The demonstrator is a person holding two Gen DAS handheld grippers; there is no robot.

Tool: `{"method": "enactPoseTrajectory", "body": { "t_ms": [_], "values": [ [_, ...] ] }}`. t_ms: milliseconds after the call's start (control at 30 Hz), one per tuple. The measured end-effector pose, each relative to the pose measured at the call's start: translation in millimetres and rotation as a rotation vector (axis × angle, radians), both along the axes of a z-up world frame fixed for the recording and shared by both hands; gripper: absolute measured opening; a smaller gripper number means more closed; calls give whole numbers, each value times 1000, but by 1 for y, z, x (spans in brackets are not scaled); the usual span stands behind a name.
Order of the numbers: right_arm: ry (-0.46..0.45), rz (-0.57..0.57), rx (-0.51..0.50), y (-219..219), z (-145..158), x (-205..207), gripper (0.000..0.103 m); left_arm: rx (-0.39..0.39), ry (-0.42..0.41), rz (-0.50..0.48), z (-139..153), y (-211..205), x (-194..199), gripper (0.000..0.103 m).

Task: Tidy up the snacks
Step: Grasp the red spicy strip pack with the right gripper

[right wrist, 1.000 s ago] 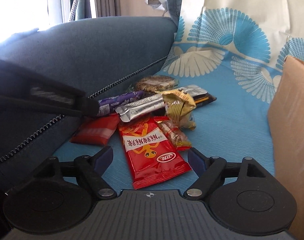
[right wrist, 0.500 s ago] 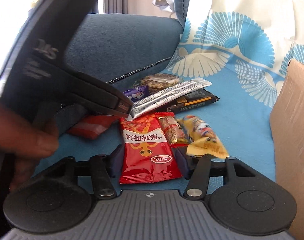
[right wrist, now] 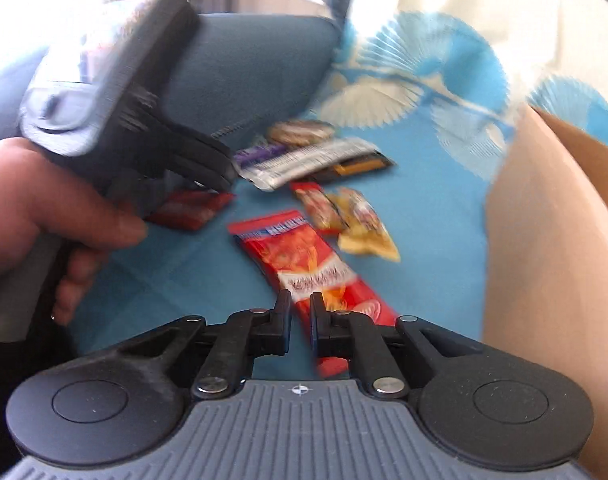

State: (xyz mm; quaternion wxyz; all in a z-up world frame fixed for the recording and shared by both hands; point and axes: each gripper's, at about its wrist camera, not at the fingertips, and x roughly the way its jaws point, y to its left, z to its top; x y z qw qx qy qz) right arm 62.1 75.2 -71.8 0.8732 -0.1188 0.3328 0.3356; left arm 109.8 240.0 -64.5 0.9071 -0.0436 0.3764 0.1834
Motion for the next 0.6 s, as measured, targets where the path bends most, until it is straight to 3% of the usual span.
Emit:
{"method": "enactPoseTrajectory", "body": {
  "t_ms": [100, 167, 233, 300, 333, 400, 600],
  "values": [
    [-5, -19, -14, -4, 1, -13, 10, -49, -29, -15, 7, -1, -10, 0],
    [-24, -20, -14, -4, 2, -21, 15, -41, -47, -11, 11, -5, -16, 1],
    [-44, -12, -14, -3, 2, -28, 31, -5, -59, -6, 13, -11, -20, 10],
    [-90, 3, -24, -1, 1, -35, 55, 26, -61, 4, 16, -14, -20, 24],
    [-113, 15, -29, 1, 1, -37, 59, 31, -54, 8, 17, -14, -18, 29],
    [-153, 28, -42, 6, 2, -35, 72, 42, -35, 11, 17, -12, -11, 31],
    [-159, 27, -25, 10, -4, -8, 87, 137, 33, 33, 7, -13, 11, 35]
  ]
}}
